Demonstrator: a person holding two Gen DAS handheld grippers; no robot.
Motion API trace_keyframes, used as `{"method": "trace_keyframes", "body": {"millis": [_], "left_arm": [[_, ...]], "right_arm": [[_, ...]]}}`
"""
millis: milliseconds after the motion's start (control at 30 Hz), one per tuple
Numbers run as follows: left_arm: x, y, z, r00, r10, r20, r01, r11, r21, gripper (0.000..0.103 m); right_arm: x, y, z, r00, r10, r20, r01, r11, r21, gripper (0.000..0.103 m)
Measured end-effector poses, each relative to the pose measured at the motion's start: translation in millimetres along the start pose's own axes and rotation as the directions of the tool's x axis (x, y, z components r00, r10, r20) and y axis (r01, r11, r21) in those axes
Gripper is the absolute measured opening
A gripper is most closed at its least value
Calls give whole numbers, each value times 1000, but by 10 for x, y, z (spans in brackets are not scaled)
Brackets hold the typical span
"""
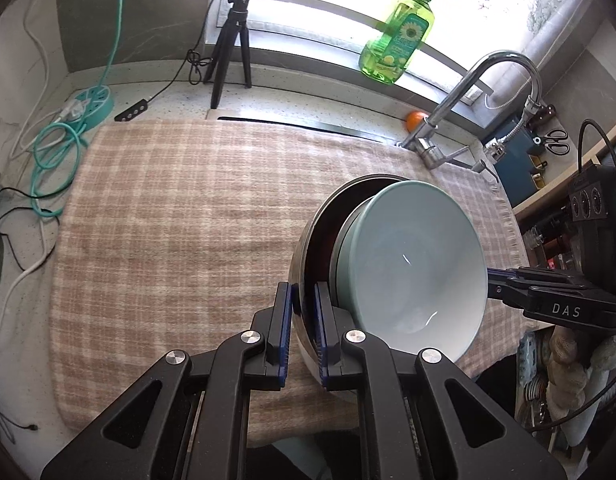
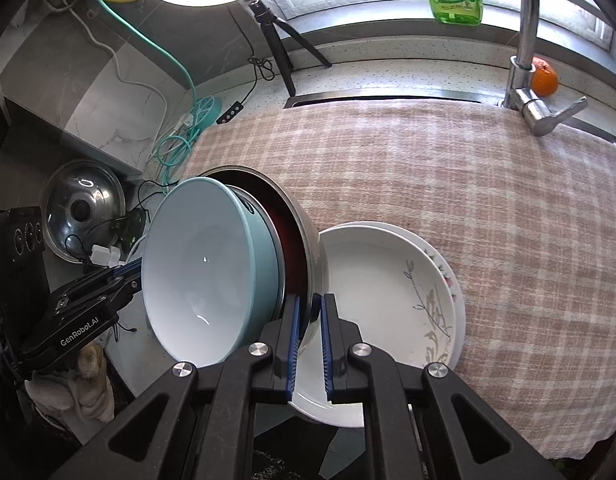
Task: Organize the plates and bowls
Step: 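Lift the nested bowl stack with both tools and carry it over the plate stack, then lower the nested bowl stack onto the white floral plates with both tools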
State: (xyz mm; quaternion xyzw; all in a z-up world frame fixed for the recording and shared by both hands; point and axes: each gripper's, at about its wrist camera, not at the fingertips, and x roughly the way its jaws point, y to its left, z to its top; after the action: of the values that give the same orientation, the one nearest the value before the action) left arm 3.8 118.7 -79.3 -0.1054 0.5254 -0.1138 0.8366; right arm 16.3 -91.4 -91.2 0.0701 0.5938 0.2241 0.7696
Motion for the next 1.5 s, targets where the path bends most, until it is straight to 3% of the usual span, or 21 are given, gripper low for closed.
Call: {"method": "trace_keyframes", "body": {"millis": [567, 1500], "left_arm": [[324, -445, -87, 997, -35, -72, 37, 999, 26, 9], [545, -411, -152, 990, -27, -138, 30, 999, 14, 8]], "right_arm": [[-20, -543, -305, 999, -21, -39, 25, 996, 91, 10], [96, -655, -310, 998, 4, -65, 3, 994, 113, 10]]}}
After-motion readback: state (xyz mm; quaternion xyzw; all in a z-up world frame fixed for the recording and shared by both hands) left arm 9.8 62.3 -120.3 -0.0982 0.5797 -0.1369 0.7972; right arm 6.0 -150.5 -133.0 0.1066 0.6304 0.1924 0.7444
